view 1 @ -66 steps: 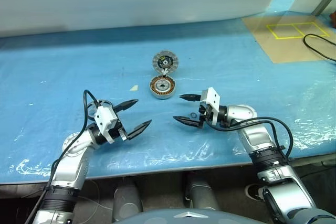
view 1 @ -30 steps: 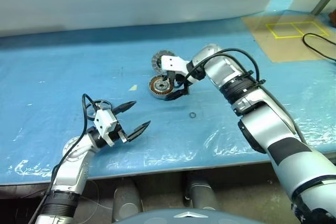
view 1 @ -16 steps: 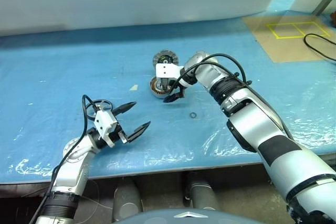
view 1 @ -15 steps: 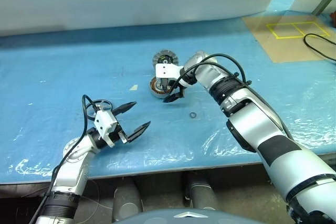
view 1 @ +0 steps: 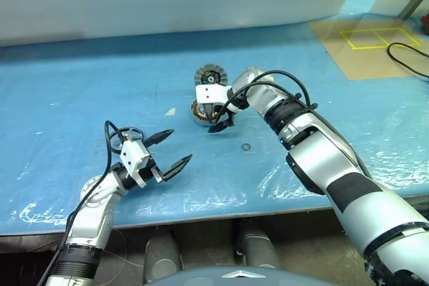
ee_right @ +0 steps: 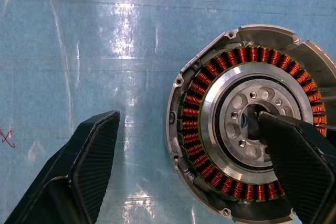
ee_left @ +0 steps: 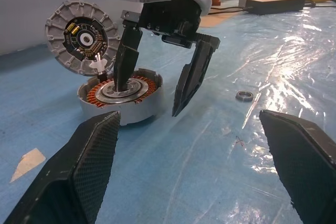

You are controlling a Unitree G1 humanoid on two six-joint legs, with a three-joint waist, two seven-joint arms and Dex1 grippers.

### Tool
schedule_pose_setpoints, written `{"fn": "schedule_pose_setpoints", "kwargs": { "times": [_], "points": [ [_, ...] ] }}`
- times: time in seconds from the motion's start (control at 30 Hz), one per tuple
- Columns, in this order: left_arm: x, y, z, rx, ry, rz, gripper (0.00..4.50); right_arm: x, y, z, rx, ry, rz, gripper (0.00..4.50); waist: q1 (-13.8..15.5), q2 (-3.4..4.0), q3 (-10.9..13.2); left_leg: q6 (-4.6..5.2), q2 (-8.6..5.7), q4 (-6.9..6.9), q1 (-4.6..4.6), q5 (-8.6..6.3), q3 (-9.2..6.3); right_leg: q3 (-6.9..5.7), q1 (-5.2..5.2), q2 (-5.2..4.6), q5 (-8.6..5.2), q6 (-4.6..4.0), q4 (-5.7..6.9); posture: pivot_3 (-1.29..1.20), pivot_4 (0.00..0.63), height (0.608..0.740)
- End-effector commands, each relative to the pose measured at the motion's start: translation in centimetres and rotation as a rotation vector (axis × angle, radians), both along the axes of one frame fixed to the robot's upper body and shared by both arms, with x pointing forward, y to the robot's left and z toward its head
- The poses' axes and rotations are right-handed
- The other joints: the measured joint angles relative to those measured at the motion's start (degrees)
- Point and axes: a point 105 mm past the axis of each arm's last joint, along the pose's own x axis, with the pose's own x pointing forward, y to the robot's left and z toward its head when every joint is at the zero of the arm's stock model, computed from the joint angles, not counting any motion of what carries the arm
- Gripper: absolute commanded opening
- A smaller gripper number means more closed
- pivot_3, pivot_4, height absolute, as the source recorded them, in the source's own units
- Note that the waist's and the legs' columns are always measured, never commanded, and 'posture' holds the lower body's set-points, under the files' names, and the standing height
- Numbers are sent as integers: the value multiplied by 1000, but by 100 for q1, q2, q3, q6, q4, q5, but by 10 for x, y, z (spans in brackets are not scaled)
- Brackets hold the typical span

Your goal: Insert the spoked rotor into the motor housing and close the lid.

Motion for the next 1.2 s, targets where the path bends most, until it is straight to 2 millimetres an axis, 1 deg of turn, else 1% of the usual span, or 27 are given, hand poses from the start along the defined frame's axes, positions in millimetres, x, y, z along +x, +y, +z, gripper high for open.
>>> {"fn": "schedule_pose_setpoints", "kwargs": {
  "times": [0.03, 0.2, 0.23, 0.43, 0.53, 0.77, 1.0, 1.2],
  "points": [
    [-1, -2, 9, 0, -48, -3, 4500, 0, 1, 1, -7, -14, 17, 3577, 0, 0, 0, 0, 0, 0, 0, 0, 0, 0, 0, 0, 0, 0, 0, 0, 150, 740],
    [-1, -3, 9, -1, -48, -7, 4500, 0, -2, 1, -6, -16, 18, 1898, 1, 0, -1, 0, 0, 0, 1, 0, 0, -1, 2, 0, 0, 0, 0, 0, 150, 740],
    [-1, -3, 9, -1, -48, -8, 4500, 0, -2, 2, -5, -19, 18, 1834, 0, 0, -1, 0, 0, 0, 4, 0, 0, -1, 5, 0, 0, 0, -1, 0, 150, 740],
    [-2, -4, 9, -2, -46, -15, 4500, -2, -4, 4, -3, -21, 32, 1834, -1, 0, -1, 1, 2, 2, 8, 0, 0, 0, 4, 0, 1, -3, 8, 0, 150, 740],
    [-4, -6, 9, -6, -43, -23, 4500, -10, -7, 2, -12, 0, 58, 1834, 5, 0, -1, 1, 1, 4, 5, 0, 0, 1, 4, 0, 2, -3, 3, 0, 150, 740],
    [-13, -12, 5, -17, -16, -47, 4500, -32, -16, -10, -47, 26, 102, 1834, 23, -3, -3, 4, 0, 1, 2, 5, 1, -3, 7, 1, 2, -3, 0, 0, 150, 740],
    [-17, -17, 4, -17, 7, -77, 4500, -58, -18, -15, -35, 68, 109, 1834, 25, -4, -4, -3, -1, 2, 14, 2, 1, 2, 16, 1, 1, -2, 1, 0, 150, 740],
    [-22, -13, 4, -13, 18, -85, 4500, -80, -16, -25, -44, 109, 125, 1834, 21, -6, -13, -7, -1, 2, 23, 4, 1, 5, 25, 1, 1, -2, 0, 0, 150, 740]
  ]
}}
